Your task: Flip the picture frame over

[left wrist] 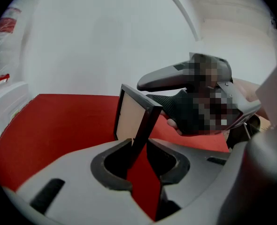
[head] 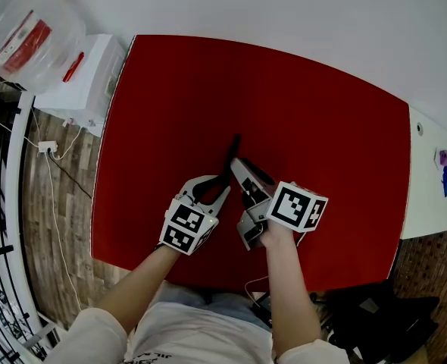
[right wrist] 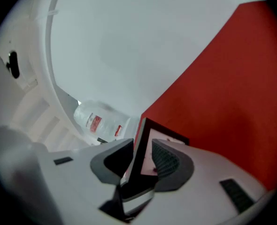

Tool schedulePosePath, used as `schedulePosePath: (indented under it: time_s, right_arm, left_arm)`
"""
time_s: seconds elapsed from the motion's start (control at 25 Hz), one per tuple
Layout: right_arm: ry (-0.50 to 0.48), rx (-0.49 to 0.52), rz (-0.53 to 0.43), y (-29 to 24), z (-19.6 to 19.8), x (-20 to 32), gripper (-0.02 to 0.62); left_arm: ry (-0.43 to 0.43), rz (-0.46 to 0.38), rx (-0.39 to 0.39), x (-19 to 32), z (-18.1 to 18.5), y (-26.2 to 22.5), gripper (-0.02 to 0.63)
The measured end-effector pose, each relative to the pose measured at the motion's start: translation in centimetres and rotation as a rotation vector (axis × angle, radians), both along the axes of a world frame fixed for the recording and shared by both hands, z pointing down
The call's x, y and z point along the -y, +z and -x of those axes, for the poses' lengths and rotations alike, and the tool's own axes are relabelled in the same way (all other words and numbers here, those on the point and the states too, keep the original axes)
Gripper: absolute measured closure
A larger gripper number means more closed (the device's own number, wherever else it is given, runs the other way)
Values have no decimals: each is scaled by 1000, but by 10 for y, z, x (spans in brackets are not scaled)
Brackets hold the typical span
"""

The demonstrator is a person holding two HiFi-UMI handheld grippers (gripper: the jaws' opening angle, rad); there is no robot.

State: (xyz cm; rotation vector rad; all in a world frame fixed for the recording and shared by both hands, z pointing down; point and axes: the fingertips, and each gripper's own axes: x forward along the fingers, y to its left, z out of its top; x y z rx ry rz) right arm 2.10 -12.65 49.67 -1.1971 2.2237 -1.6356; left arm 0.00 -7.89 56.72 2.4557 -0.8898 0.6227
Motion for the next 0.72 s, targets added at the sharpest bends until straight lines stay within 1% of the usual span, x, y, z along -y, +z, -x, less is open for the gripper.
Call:
schedulePosePath:
  time_s: [0.12, 0.28, 0.36, 0.44, 0.6, 0.72]
  right_arm:
    - [-16, -120, 8, -1, 4, 2, 462]
    - [-14, -306, -21, -3, 9, 10, 459]
    - [-22, -373, -23, 1, 12, 9, 459]
    - [-26, -406, -21, 3, 12, 7, 460]
    - [-22, -453, -29, 2, 6, 5, 479]
    - [-10, -467, -26, 3, -3, 3, 485]
  left_arm:
    - [1, -11, 10, 0, -1, -1, 503]
    - [-8, 2, 8, 1, 0, 0, 505]
    - [-5, 20, 16, -2, 2, 7, 505]
    - [0, 27, 18, -4, 2, 10, 506]
    - [8, 39, -5, -6, -1, 9, 506]
    - [9, 30, -12, -5, -4, 1, 506]
